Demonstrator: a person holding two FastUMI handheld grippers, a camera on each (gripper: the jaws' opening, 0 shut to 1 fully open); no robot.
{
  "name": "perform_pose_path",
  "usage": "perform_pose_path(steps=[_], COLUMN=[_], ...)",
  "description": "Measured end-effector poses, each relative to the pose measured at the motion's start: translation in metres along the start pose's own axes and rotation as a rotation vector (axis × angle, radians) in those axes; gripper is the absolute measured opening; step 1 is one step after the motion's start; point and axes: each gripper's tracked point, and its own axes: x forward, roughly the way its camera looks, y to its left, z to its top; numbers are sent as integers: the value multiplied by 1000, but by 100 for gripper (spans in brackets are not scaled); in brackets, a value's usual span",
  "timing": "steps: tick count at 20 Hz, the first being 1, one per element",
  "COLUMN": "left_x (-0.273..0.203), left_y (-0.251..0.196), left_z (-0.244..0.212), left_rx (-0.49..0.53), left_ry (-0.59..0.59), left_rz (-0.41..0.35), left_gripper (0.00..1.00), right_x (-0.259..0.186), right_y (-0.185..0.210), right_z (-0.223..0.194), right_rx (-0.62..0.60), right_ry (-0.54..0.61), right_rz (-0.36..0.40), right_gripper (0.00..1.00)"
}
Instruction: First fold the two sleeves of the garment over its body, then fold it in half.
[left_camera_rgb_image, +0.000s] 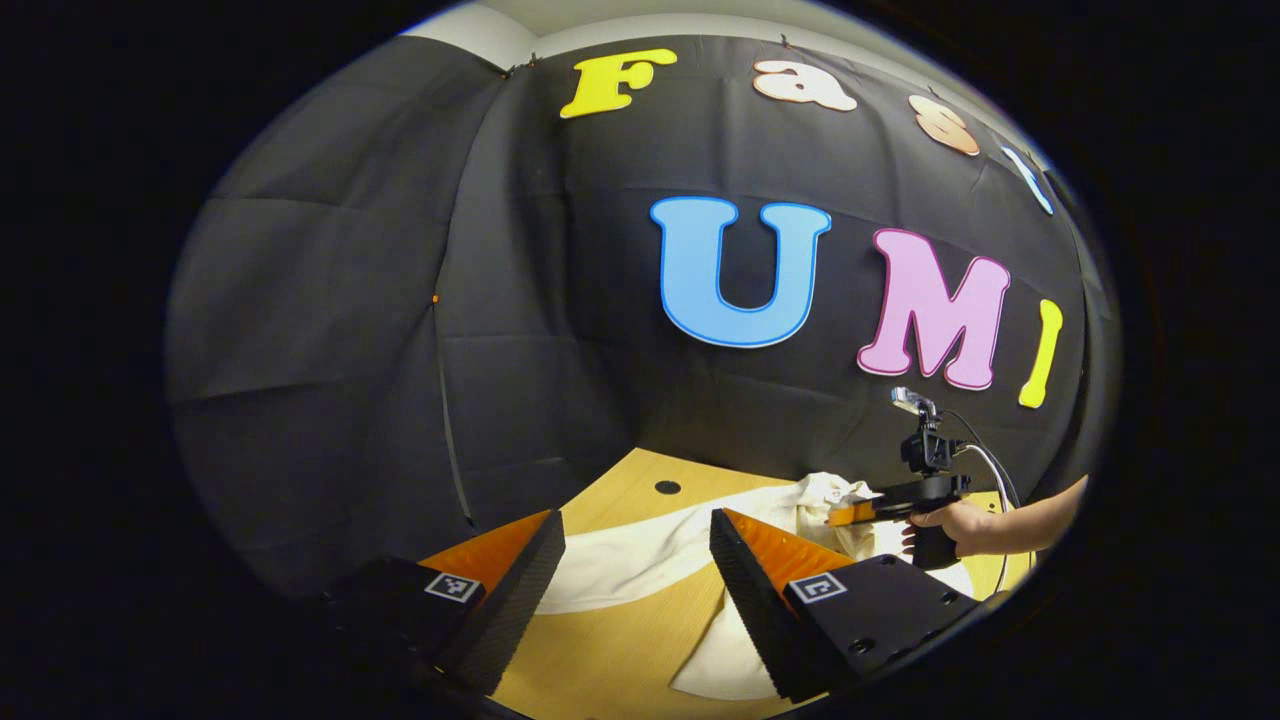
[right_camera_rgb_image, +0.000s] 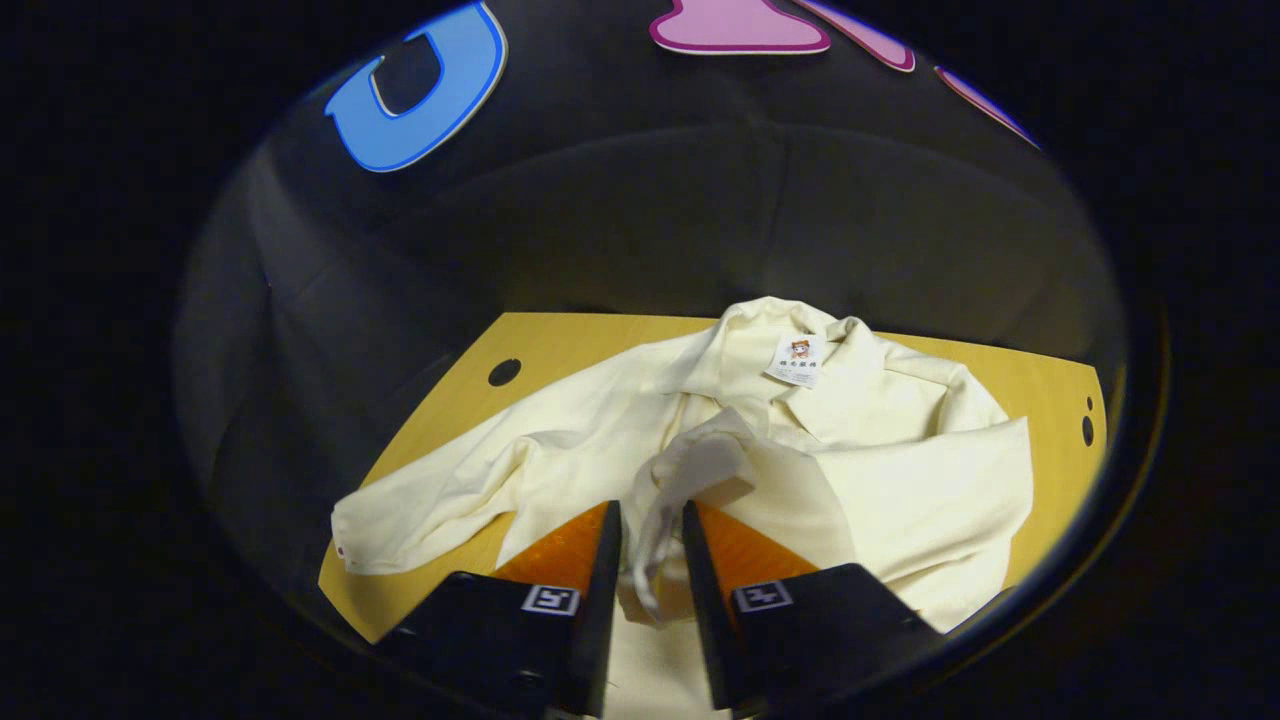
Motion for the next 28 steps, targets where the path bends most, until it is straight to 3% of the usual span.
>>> perform_pose_path(steps=[1,2,3,4,6,10,15,16,18,23,28], left_x=[2,5,10,14,22,49,96,105,124,161,185], left_y=[3,4,4,7,15,43,95,105,123,160,178], left_z=[-8,-14,-20,-24,-33,-55,-96,-107,-130,-174,-218], left_rx=[-6,-15,-21,-23,-17,-35,-23,-22,-43,-30,-107], left_ry=[13,23,32,35,46,89,154,183,242,349,492], left_rz=[-2,-4,-5,-3,6,51,129,146,173,232,269], left_gripper=[96,96,96,96,96,96,96,92,96,96,96], right_x=[4,6,4,0,-18,-76,-161,-179,-214,-291,-357], right_y=[0,-1,-3,-7,-12,-24,-32,-33,-33,-86,-116], right_z=[2,5,7,9,15,36,59,63,67,73,65], right_rx=[9,10,3,-14,-76,-200,-256,-261,-272,-318,-316], right_ry=[-19,-35,-46,-56,-92,-208,-355,-379,-428,-556,-588], right_rz=[3,2,-5,-21,-51,-136,-206,-220,-244,-420,-522], right_gripper=[38,66,74,88,98,98,98,99,98,97,97])
